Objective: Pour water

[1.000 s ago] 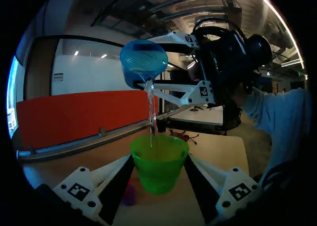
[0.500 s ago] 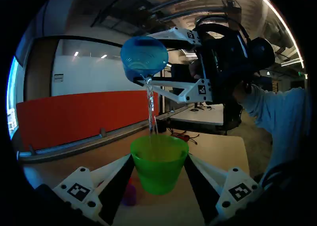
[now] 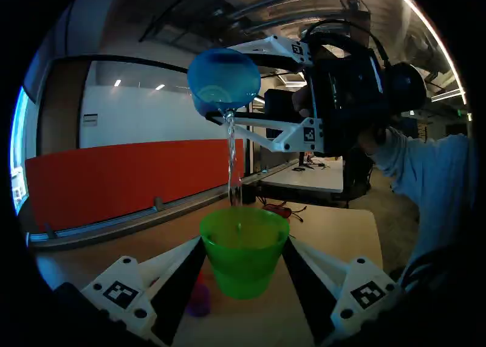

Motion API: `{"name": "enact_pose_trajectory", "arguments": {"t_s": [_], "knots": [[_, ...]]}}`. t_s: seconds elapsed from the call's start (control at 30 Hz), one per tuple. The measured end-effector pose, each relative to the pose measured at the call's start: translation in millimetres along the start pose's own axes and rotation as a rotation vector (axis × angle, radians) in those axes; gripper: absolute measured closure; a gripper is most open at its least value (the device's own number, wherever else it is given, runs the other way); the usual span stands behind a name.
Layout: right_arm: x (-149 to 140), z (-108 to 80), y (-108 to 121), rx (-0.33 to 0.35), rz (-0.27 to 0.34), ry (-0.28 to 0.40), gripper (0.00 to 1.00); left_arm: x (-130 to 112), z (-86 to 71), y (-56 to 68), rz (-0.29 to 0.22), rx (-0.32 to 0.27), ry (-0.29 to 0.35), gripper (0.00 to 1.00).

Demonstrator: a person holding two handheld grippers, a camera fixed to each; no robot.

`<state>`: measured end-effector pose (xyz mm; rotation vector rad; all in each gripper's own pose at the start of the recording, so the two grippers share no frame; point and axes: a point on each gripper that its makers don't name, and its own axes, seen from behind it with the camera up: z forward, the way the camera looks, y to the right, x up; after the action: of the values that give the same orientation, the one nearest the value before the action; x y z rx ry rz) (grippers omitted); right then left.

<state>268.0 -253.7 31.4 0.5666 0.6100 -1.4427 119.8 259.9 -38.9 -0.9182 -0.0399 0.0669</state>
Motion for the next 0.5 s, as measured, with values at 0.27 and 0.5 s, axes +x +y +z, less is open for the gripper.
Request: {"name": "enact_pose_trajectory", "arguments": {"t_s": [0.27, 0.5], "knots": [[4, -1.4, 8, -0.024, -0.06, 0.001, 0.11, 3, -1.2, 0.0, -0.007, 0.0, 0.005, 0.15], [11, -3.3, 15, -0.04, -0.111, 0.007, 0.11, 5, -0.6, 1.9, -0.004, -0.002, 0.005, 0.15]]}}
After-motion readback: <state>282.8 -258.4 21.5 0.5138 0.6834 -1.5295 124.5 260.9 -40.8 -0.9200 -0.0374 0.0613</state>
